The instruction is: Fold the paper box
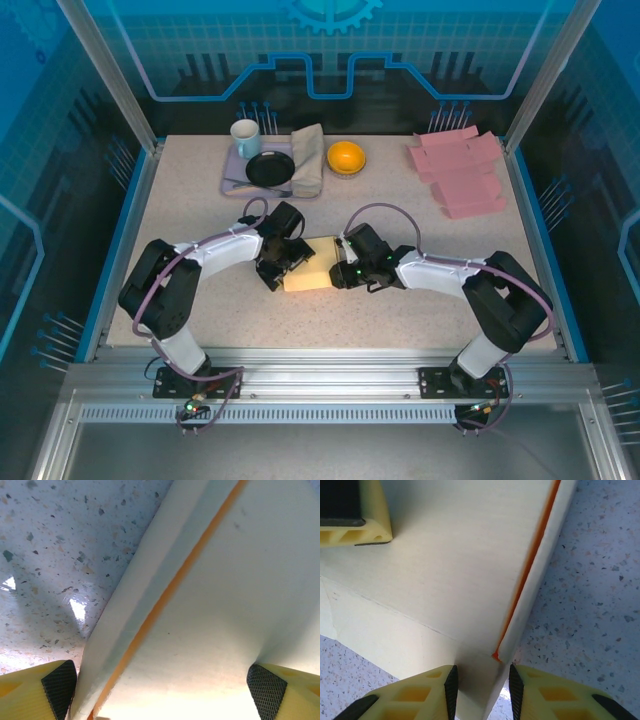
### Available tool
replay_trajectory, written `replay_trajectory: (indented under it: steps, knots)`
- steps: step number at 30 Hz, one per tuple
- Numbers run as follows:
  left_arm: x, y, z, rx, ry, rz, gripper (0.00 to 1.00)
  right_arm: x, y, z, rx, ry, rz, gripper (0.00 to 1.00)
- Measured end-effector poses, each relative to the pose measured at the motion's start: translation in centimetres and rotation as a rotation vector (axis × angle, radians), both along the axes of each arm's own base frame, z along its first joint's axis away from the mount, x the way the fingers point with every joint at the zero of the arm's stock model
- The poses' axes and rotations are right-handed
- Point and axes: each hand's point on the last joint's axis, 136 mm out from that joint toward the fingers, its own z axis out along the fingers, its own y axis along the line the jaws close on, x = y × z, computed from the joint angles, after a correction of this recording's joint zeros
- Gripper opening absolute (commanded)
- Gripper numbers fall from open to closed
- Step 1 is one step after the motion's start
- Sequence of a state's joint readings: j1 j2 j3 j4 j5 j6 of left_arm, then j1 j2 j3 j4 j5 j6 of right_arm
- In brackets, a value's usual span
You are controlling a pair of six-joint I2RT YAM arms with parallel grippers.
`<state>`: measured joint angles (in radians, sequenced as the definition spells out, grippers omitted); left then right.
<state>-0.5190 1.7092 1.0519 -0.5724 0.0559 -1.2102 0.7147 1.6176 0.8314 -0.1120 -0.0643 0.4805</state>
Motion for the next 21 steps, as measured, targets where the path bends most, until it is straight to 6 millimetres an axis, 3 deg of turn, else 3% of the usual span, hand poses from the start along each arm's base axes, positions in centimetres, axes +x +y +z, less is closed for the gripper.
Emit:
replay_trajectory:
  steps: [21]
  knots:
    - [0.37,0.13,-0.32,0.037,-0.015,-0.015,0.91,0.47,-0.01,-0.78,0.018,-0.082,0.077,0.32]
